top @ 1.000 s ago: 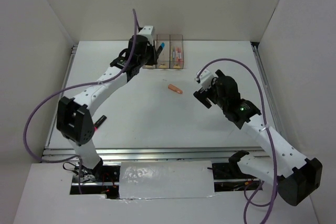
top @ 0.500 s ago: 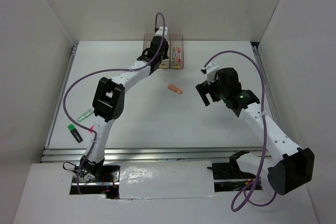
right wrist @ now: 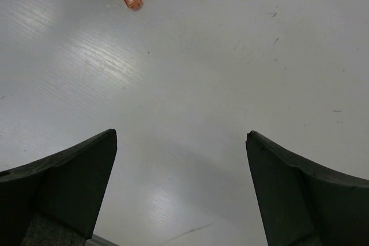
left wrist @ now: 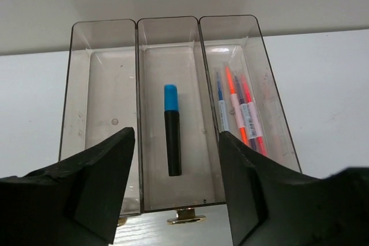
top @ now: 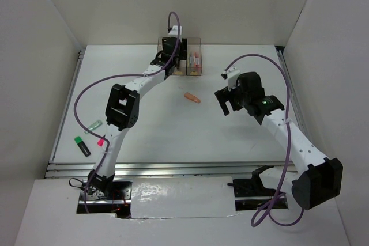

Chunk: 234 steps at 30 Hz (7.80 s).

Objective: Sort the stationery into containers
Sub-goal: Place the stationery into the container, then grab a piece of stationery with the left arm, then pass the stationery from the left arm to the right, then place the stationery into the container

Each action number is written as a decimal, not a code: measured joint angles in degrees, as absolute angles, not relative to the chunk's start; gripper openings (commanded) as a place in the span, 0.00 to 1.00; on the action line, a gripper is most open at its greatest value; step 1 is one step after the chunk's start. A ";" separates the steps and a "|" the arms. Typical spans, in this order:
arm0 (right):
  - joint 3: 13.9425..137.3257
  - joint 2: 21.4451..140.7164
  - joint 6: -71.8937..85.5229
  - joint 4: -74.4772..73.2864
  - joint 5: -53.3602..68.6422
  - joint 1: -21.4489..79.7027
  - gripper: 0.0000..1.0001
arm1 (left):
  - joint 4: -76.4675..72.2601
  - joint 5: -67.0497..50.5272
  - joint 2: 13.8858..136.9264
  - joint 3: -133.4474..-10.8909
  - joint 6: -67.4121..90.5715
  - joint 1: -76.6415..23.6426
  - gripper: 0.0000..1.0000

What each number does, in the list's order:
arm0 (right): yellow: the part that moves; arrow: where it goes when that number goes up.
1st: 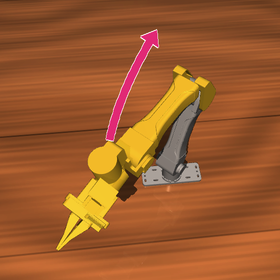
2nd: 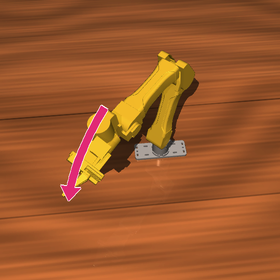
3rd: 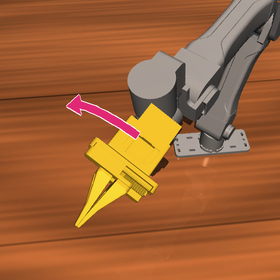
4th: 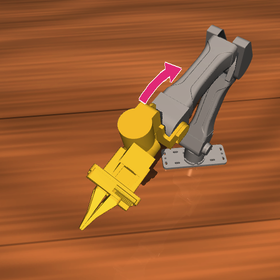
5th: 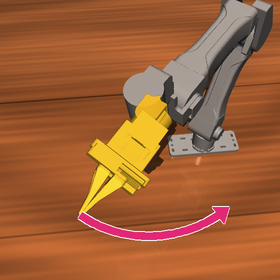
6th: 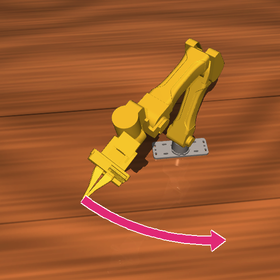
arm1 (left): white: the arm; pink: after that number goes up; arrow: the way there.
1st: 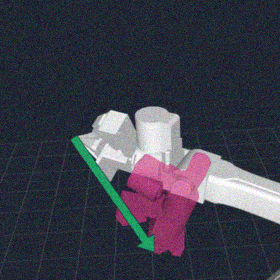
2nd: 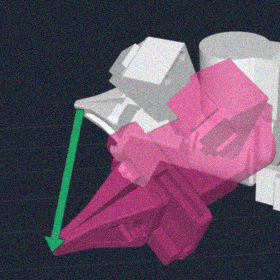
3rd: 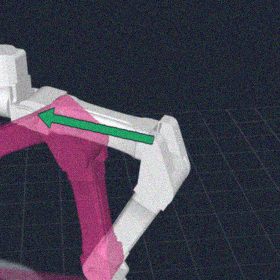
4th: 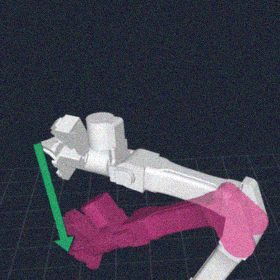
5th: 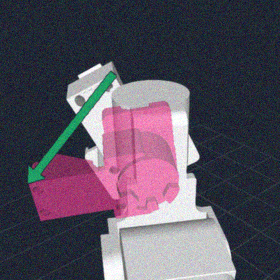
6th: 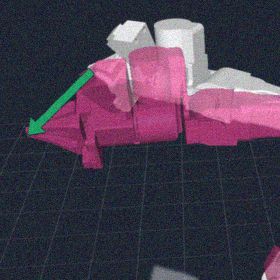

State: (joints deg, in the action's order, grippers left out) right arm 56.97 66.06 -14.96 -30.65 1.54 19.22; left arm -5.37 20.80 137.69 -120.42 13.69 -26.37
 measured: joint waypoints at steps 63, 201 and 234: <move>60.36 70.81 -9.91 -34.87 5.89 33.67 0.88 | 37.28 -12.25 85.45 -47.31 -32.86 19.00 0.55; 119.37 125.75 11.03 -15.46 -11.25 29.69 0.00 | 27.70 -36.27 49.58 -55.09 7.18 24.03 0.99; 127.52 143.83 17.76 -5.41 -14.06 27.92 0.76 | 34.57 -36.64 50.54 -51.33 -1.06 27.86 0.99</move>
